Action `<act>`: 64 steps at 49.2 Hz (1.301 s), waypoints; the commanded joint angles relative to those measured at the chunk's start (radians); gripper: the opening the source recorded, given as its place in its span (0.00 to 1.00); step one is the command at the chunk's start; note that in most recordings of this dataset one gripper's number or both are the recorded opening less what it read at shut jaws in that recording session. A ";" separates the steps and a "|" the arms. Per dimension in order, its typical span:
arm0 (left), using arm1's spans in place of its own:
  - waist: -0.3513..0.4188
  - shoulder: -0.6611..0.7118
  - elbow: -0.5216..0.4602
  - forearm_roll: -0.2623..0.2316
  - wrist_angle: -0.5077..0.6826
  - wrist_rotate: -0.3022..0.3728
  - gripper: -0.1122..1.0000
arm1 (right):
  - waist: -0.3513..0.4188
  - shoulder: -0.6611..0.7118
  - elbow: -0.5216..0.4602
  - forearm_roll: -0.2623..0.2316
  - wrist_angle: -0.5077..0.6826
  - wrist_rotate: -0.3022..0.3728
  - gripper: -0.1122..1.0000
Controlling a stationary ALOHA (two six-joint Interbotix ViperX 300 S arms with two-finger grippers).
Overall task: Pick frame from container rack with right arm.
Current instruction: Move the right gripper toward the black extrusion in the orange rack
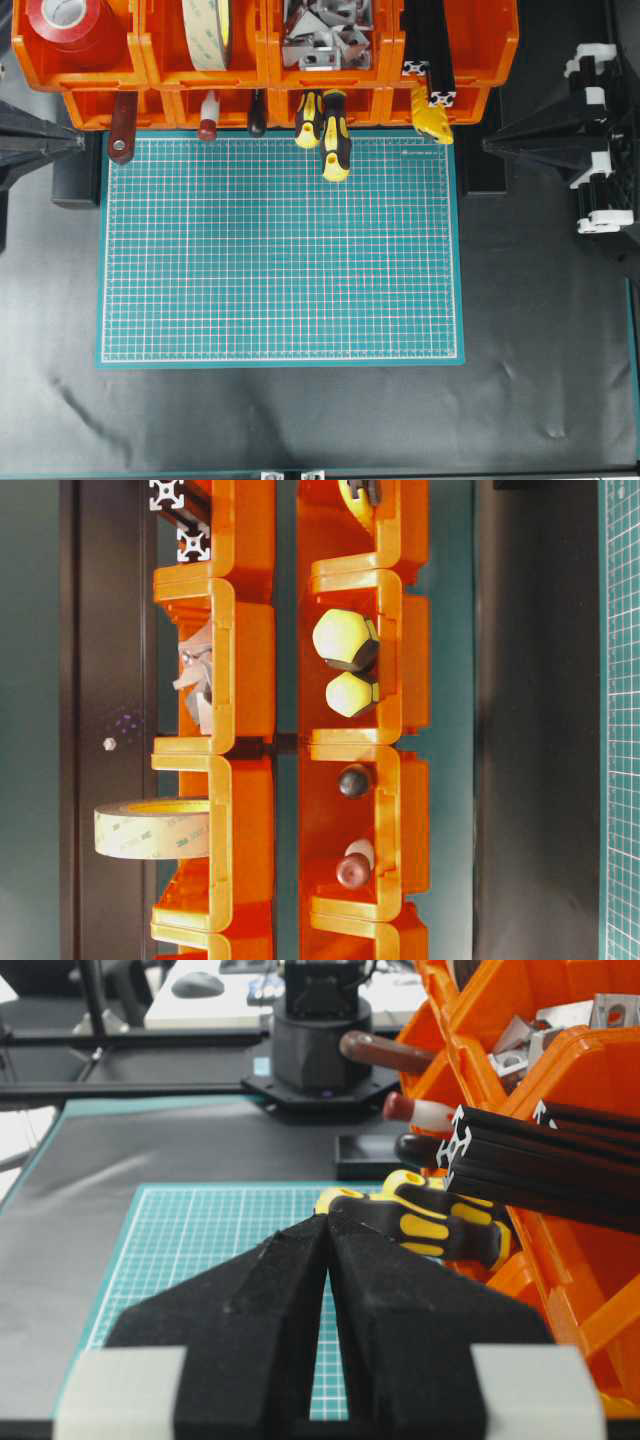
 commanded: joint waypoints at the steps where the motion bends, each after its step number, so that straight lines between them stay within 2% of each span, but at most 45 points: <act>1: 0.000 -0.020 -0.035 0.028 0.011 -0.017 0.15 | 0.031 -0.003 -0.038 0.008 -0.006 0.015 0.12; 5: -0.005 -0.031 -0.060 0.029 0.049 -0.032 0.10 | 0.069 -0.011 -0.084 0.015 0.066 0.031 0.19; 10: -0.008 -0.035 -0.089 0.029 0.120 -0.044 0.10 | 0.092 -0.008 -0.155 0.015 0.239 0.091 0.11; 19: -0.009 -0.034 -0.117 0.029 0.227 -0.049 0.10 | 0.117 0.041 -0.314 0.015 0.526 0.189 0.11; 36: -0.009 -0.034 -0.118 0.029 0.270 -0.049 0.10 | 0.150 0.221 -0.632 0.003 0.953 0.195 0.11; 43: -0.009 -0.035 -0.118 0.029 0.287 -0.049 0.10 | 0.167 0.339 -0.770 -0.032 1.181 0.195 0.11; 46: -0.009 -0.034 -0.118 0.029 0.298 -0.049 0.10 | 0.186 0.393 -0.834 -0.066 1.262 0.195 0.11; 51: -0.009 -0.034 -0.117 0.029 0.311 -0.049 0.10 | 0.235 0.480 -0.939 -0.175 1.381 0.193 0.11; 58: -0.009 -0.032 -0.117 0.029 0.318 -0.049 0.10 | 0.330 0.586 -1.054 -0.391 1.525 0.192 0.11; 64: -0.011 -0.037 -0.118 0.029 0.318 -0.049 0.10 | 0.426 0.658 -1.085 -0.603 1.646 0.193 0.11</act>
